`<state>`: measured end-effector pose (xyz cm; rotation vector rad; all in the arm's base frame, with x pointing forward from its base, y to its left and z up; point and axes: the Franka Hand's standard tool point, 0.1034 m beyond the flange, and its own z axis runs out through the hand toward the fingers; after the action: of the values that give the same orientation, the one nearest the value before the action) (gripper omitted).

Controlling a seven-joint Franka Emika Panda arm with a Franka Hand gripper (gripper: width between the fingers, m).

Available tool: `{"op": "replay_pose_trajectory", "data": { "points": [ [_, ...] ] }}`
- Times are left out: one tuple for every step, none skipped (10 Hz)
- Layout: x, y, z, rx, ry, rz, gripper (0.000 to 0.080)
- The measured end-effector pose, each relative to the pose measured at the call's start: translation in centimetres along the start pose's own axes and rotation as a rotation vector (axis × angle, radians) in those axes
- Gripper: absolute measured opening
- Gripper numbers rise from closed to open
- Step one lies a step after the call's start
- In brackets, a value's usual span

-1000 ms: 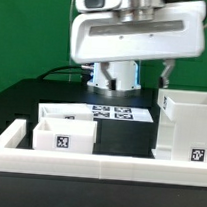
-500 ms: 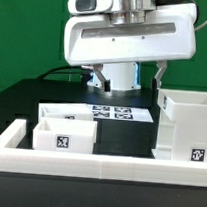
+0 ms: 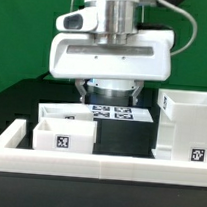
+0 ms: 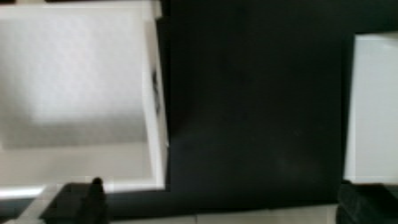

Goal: Assemble drawer

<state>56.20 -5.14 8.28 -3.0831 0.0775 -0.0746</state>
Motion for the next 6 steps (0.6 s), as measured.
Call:
{"op": "replay_pose_trajectory", "data": {
  "points": [
    [-0.1,0.6,0.6,0.006,0.001,0.008,0.0649],
    [-0.1,0.5,0.6,0.005,0.0,0.004,0.0649],
    [-0.1,0.4,0.6,0.005,0.0,0.003,0.0649],
    [-0.1,0.4,0.7,0.005,-0.001,0.003,0.0649],
    [-0.2,0.6,0.8,0.006,-0.002,-0.003,0.0649],
    [-0.5,1.7,1.8,0.008,-0.001,-0.015,0.0649]
  ]
}}
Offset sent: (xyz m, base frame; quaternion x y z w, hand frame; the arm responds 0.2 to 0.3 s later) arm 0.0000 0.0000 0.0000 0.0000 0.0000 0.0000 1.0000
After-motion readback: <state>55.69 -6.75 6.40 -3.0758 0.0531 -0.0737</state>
